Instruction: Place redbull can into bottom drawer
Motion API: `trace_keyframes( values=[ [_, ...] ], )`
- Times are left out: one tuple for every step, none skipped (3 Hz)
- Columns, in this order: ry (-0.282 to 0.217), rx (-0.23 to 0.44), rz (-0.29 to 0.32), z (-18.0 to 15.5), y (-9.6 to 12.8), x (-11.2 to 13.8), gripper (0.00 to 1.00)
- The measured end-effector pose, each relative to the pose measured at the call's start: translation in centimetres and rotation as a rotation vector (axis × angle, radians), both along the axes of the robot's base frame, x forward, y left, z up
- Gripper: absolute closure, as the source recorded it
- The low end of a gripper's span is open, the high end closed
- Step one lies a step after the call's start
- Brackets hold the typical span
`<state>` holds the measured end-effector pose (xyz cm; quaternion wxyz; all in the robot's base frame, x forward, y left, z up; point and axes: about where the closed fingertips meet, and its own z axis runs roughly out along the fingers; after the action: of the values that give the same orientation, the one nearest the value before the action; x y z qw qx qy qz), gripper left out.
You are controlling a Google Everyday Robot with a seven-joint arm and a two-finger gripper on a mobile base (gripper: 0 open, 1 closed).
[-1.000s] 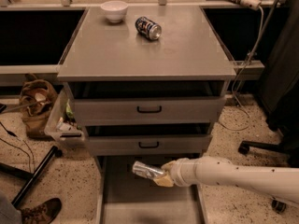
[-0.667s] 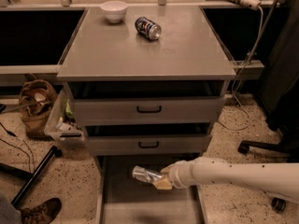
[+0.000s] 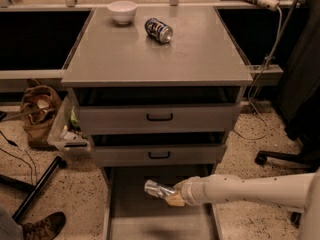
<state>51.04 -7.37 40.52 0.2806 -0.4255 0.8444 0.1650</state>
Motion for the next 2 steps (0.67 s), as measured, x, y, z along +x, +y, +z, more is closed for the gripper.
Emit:
trace_keyframes(
  values=[
    [0.039,-0.013,-0.135,-5.5,-2.1,0.5,1.00],
    [0.081,0.017,-0.254,-10.2,-3.8,1.2,1.00]
  ],
)
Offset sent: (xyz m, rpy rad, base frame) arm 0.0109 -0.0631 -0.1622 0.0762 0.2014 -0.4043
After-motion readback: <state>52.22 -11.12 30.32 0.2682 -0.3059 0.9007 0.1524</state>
